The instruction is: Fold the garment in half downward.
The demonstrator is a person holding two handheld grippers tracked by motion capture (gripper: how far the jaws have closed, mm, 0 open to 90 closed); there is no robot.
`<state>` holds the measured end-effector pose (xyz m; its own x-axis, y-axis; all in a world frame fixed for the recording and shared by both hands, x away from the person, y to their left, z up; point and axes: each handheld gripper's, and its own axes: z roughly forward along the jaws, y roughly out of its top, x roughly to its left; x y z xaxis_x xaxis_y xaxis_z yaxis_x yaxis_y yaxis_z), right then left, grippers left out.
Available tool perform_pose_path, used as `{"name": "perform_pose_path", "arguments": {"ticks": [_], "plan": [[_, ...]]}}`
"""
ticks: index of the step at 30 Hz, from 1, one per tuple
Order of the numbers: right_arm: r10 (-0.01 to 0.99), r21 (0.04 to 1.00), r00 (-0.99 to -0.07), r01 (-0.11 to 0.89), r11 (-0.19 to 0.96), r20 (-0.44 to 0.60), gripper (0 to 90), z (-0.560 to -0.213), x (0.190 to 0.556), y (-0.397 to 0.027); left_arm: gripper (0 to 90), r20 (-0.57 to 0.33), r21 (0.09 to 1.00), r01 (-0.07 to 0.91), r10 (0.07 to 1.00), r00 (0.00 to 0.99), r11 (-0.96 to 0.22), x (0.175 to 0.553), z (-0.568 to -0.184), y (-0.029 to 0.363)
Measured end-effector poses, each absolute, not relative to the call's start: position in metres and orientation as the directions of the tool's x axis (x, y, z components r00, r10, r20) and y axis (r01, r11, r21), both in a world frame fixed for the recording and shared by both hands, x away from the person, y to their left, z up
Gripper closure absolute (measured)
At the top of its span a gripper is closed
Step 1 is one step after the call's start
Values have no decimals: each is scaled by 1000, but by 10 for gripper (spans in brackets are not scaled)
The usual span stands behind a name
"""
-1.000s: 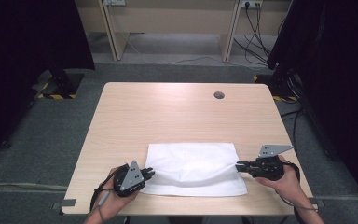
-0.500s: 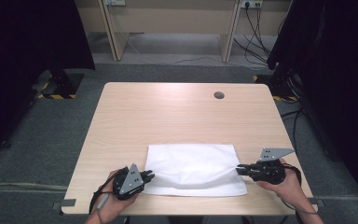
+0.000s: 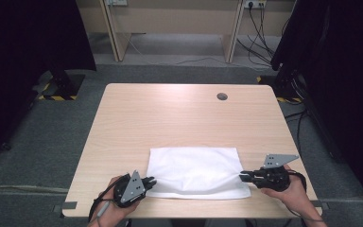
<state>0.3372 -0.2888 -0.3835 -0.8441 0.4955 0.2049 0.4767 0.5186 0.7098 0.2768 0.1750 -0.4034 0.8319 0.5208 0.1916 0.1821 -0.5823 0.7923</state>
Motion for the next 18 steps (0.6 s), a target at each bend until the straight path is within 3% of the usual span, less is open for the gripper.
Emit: {"name": "perform_pose_path", "arguments": {"ticks": [18], "plan": [[445, 688, -869, 458, 563, 214, 799, -392, 323, -293, 788, 160, 782, 211, 516, 842, -587, 272, -413, 177]]}}
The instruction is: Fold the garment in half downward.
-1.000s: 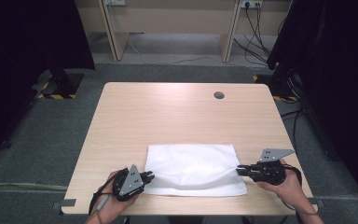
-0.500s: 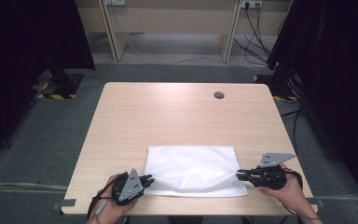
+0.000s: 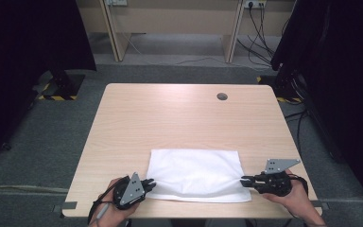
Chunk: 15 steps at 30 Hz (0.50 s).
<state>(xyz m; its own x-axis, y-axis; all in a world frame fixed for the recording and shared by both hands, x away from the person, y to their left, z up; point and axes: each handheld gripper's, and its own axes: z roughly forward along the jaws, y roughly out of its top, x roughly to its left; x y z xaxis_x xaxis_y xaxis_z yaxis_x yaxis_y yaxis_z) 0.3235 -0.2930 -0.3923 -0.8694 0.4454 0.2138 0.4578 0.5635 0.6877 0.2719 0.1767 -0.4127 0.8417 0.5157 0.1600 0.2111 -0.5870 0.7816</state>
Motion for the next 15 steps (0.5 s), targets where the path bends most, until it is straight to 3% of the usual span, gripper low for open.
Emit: {"name": "perform_pose_path", "arguments": {"ticks": [7, 12, 15], "plan": [[407, 658, -886, 445, 608, 223, 785, -393, 322, -295, 747, 141, 780, 230, 520, 842, -582, 272, -414, 180], [392, 656, -893, 435, 617, 222, 728, -389, 322, -296, 710, 118, 807, 240, 546, 830, -539, 275, -406, 190], [400, 707, -887, 435, 558, 230, 699, -372, 329, -299, 694, 112, 826, 237, 562, 819, -511, 281, -396, 191]]}}
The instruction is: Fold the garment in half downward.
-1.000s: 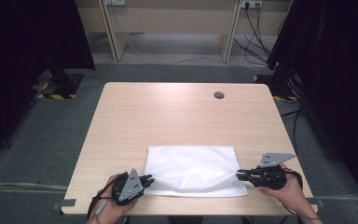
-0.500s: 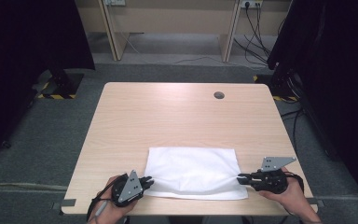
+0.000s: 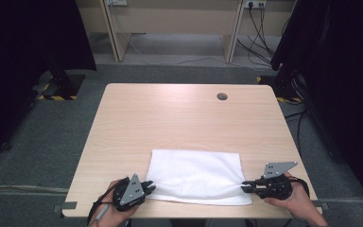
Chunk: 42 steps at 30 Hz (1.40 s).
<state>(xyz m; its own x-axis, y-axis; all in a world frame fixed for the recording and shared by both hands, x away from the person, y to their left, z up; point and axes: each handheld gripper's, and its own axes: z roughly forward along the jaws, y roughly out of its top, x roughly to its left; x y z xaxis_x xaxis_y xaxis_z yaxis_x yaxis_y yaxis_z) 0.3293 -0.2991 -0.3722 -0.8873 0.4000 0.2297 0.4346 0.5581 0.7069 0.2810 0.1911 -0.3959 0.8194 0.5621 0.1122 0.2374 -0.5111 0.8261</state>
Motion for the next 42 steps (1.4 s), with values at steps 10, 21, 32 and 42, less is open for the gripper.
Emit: {"name": "perform_pose_path", "arguments": {"ticks": [10, 21, 32, 42], "plan": [[452, 609, -874, 458, 648, 177, 692, -387, 342, -267, 682, 79, 796, 268, 531, 843, -543, 313, -399, 162], [434, 560, -895, 411, 719, 100, 644, -394, 314, -262, 671, 70, 713, 281, 463, 884, -643, 294, -419, 158], [489, 561, -868, 448, 696, 86, 651, -396, 335, -264, 653, 44, 716, 315, 491, 870, -623, 315, -421, 153], [572, 546, -819, 497, 674, 40, 634, -397, 378, -269, 646, 54, 695, 346, 526, 849, -630, 370, -422, 135]]}}
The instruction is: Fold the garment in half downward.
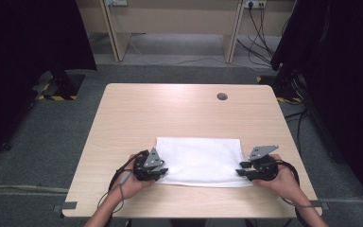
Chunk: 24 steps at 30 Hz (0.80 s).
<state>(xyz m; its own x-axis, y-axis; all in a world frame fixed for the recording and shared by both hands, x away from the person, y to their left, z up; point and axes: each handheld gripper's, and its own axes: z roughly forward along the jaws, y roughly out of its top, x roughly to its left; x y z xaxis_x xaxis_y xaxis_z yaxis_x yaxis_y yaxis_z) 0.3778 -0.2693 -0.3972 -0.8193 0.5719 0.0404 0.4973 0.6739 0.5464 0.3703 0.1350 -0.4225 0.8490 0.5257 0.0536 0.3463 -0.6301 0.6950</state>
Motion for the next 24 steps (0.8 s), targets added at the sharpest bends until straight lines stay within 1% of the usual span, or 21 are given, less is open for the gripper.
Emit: {"name": "perform_pose_path", "arguments": {"ticks": [2, 7, 12, 14, 16, 19, 22, 24], "plan": [[590, 547, -807, 510, 664, 37, 633, -398, 387, -272, 645, 59, 693, 349, 532, 844, -631, 379, -423, 130], [642, 548, -767, 540, 639, 8, 628, -399, 407, -276, 644, 28, 702, 389, 569, 822, -597, 401, -425, 124], [683, 546, -730, 558, 625, -36, 614, -400, 419, -273, 619, 16, 691, 421, 595, 804, -588, 417, -424, 121], [691, 542, -722, 565, 622, -39, 601, -399, 419, -271, 609, 11, 696, 427, 603, 798, -577, 418, -422, 122], [698, 561, -716, 566, 605, -31, 584, -397, 417, -270, 603, -10, 713, 433, 609, 793, -552, 416, -419, 124], [693, 610, -720, 565, 556, 34, 572, -395, 411, -270, 612, -22, 719, 433, 605, 796, -544, 410, -418, 126], [692, 595, -720, 580, 556, 54, 569, -399, 407, -269, 629, -17, 709, 430, 596, 803, -559, 403, -423, 125], [696, 595, -717, 577, 560, 41, 570, -403, 405, -270, 632, -13, 711, 430, 601, 799, -556, 400, -426, 125]]}}
